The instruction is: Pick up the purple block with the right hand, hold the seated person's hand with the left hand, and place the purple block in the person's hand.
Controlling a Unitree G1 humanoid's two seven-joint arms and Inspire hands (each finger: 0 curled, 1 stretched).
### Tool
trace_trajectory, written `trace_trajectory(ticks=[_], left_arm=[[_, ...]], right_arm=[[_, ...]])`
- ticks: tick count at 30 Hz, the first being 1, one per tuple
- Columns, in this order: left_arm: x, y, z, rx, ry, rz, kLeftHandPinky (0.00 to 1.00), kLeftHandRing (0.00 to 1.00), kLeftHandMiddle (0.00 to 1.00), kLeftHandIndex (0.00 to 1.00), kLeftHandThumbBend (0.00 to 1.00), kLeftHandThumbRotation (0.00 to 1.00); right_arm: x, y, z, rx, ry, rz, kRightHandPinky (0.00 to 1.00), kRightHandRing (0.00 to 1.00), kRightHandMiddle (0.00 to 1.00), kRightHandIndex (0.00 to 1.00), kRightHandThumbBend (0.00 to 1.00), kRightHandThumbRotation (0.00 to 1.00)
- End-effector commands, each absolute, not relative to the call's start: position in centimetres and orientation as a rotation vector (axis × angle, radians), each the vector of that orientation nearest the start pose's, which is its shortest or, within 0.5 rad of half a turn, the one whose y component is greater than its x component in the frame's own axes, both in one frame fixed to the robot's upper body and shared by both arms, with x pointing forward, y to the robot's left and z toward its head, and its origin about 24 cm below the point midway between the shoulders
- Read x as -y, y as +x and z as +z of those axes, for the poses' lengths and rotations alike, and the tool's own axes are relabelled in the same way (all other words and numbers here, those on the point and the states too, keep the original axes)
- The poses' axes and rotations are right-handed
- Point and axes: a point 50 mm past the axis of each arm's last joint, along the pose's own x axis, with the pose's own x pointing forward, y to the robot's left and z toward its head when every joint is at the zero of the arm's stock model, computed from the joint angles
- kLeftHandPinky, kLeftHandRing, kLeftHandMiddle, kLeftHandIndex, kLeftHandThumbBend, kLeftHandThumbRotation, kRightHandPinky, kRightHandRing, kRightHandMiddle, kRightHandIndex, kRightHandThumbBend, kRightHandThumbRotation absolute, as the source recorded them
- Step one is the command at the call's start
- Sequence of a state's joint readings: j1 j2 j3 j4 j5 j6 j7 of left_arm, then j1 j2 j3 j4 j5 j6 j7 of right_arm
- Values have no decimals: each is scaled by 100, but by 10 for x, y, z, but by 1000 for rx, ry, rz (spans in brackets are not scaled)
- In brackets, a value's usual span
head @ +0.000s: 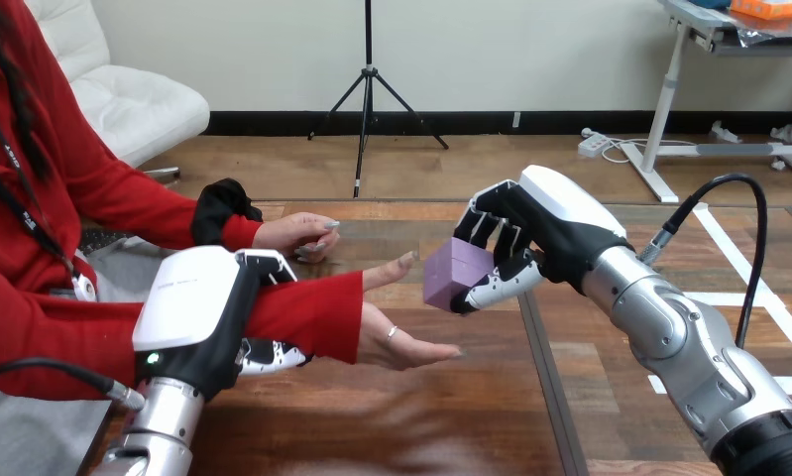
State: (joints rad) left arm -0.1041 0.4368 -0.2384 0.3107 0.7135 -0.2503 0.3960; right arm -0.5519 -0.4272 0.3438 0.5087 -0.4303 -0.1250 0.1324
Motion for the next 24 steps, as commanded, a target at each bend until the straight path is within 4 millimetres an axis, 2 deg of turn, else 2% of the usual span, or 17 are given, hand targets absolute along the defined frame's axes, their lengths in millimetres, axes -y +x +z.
trace_trajectory(ticks=[1, 24], left_arm=[[-162, 292, 109, 600, 975, 74, 32, 38, 43, 42, 76, 0], [-154, 295, 107, 590, 965, 53, 34, 40, 45, 44, 76, 0]], right_arm=[[140, 350, 118, 230, -941, 370, 35, 39, 45, 48, 63, 0], [122, 337, 127, 287, -890, 438, 34, 37, 42, 47, 63, 0]])
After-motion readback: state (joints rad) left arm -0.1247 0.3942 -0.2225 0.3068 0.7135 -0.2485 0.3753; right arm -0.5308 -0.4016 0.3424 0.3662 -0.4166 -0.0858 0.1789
